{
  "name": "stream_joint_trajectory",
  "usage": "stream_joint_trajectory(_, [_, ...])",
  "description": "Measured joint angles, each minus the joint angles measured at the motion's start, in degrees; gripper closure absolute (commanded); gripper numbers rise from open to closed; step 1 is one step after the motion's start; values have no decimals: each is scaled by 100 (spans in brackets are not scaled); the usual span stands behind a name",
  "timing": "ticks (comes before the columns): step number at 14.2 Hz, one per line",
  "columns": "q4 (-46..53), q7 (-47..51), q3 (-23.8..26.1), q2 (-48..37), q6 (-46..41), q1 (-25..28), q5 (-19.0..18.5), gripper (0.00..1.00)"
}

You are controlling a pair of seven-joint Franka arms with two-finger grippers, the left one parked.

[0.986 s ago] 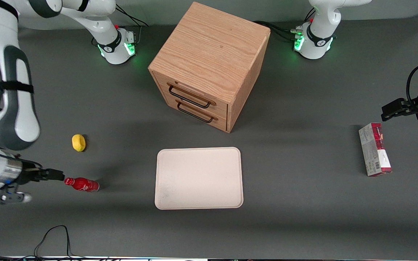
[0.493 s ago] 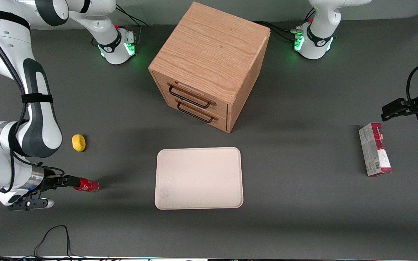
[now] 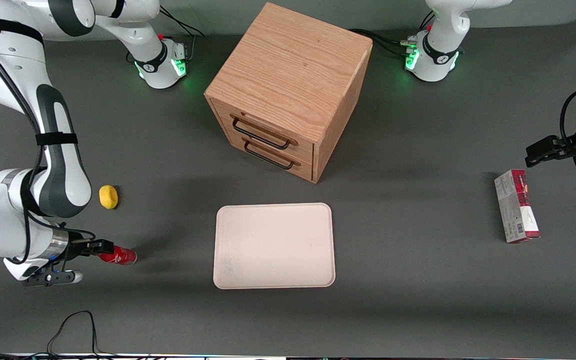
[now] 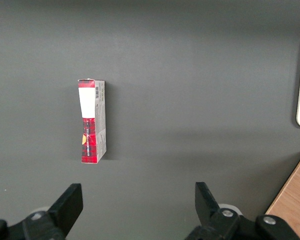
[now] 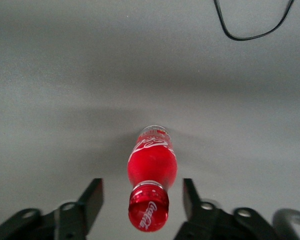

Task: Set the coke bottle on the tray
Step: 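Close the right gripper around the bottle's body and lift it, then carry the held bottle over to the cream tray's edge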

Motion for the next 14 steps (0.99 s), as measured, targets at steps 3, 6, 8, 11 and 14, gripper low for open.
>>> stream_joint_trajectory(3, [0,0,-9,-1,113,-1,-54,100])
stream_joint_trajectory(6, [18,0,-8,-6,118,-1,-55,100])
stream_joint_trajectory(8, [236,0,3,-35,-212,9,-55,100])
stream_joint_trajectory(11, [1402,101,191,-144,-1714,59,-55,100])
stream_joint_trajectory(14, [2342,278,588,-307,-2626,115,-80,100])
